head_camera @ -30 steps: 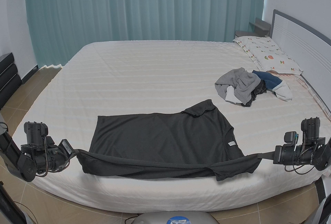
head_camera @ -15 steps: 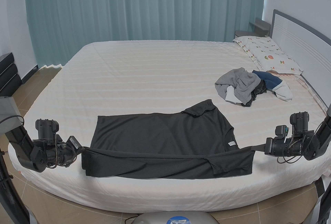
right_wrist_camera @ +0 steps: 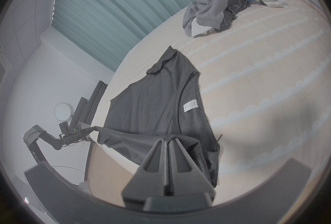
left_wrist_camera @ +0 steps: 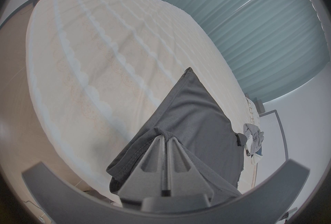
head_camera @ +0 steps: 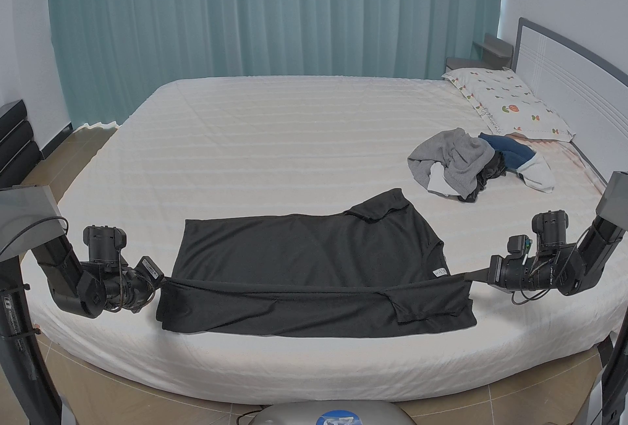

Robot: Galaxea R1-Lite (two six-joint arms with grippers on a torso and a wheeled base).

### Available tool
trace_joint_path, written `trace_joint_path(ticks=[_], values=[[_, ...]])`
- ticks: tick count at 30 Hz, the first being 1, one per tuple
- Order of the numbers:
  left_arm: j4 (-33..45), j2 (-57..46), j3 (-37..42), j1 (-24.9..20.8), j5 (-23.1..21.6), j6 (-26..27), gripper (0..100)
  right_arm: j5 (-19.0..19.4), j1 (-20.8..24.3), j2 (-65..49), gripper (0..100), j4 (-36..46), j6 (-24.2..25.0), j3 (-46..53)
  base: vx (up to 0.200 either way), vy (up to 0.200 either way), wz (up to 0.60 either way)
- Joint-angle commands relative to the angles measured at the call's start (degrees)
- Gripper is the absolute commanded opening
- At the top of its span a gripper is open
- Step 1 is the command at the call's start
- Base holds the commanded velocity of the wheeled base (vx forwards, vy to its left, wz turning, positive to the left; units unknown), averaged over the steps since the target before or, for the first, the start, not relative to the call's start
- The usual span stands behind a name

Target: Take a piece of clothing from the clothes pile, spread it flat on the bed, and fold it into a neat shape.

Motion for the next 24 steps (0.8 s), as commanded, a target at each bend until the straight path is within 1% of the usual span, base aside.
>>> trace_joint_path(ticks=[1,5,6,8,9,12,15,19,21,24], values=[[-0.1,1.3,-0.4,-0.4,0.0,0.0,0,0.0,0.1,1.7,0,-0.3,0.1,-0.8,0.0,0.0,0.0],[-0.1,1.3,-1.5,-0.9,0.2,-1.3,0,-0.2,0.1,3.4,0,-4.0,0.9,-0.8,0.0,0.0,0.0],[0.0,1.5,-2.5,-1.3,0.5,-3.4,100,-0.9,0.5,4.3,100,-6.0,2.9,-0.9,0.0,0.0,0.0],[0.0,1.6,-3.0,-1.4,0.7,-4.2,100,-1.4,0.7,4.8,100,-7.6,4.4,-0.9,0.0,0.0,0.0],[0.0,1.7,-3.1,-1.5,0.7,-4.3,100,-1.8,0.8,5.6,100,-10.1,6.1,-0.6,0.0,0.0,0.0],[0.0,1.7,-3.1,-1.4,0.9,-4.4,100,-2.1,1.0,6.0,100,-14.3,8.8,0.2,0.0,0.0,0.0],[-0.1,1.6,-3.2,-1.1,2.3,-4.9,100,-2.1,0.9,5.3,100,-15.7,11.9,0.7,0.0,0.0,0.0],[-0.1,0.9,-3.3,-0.6,2.7,-8.4,100,-2.1,1.4,2.4,100,-16.8,18.9,2.9,0.0,0.0,0.0],[-0.2,-0.2,-2.7,-0.4,2.4,-8.7,100,-2.3,3.1,0.4,100,-16.7,24.2,4.1,0.0,0.0,0.0],[-0.2,-2.0,-2.2,-0.4,2.2,-8.6,100,-4.4,4.8,-1.1,100,-16.7,31.3,5.4,0.0,0.0,0.0]])
